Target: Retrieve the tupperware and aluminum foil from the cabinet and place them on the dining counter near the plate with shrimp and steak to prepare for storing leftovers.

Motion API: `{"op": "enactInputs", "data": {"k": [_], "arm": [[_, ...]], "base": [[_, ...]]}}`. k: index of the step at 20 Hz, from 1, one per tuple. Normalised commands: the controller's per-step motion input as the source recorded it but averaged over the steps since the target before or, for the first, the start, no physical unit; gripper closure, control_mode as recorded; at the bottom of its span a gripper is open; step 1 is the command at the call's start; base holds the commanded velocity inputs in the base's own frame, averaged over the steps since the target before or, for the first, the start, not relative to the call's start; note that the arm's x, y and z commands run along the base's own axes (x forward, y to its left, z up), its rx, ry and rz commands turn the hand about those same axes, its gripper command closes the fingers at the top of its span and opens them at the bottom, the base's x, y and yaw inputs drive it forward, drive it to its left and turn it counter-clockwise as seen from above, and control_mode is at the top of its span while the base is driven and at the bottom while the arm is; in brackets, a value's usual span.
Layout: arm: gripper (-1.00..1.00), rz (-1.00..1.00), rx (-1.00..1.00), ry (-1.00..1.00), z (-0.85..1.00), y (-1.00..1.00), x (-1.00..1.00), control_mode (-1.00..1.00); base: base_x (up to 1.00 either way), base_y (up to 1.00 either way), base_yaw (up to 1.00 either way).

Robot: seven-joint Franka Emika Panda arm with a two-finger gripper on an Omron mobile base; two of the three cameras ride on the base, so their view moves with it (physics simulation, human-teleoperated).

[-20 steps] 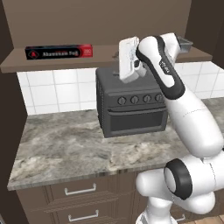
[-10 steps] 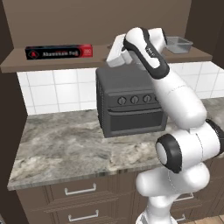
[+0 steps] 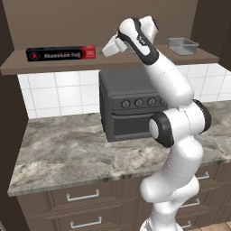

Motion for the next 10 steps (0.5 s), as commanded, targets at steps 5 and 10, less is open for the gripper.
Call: {"op": "enactInputs", "data": {"k": [5,10], "arm": [[-1.0,0.03,0.04,0.04,-0.05,0.05,0.7,-1.0],[-1.0,0.07,0.01,0.01,-0.25,0.1,0.67,-1.0]], "base": [[0.0,0.0,0.0],[0.0,0.0,0.0]]}}
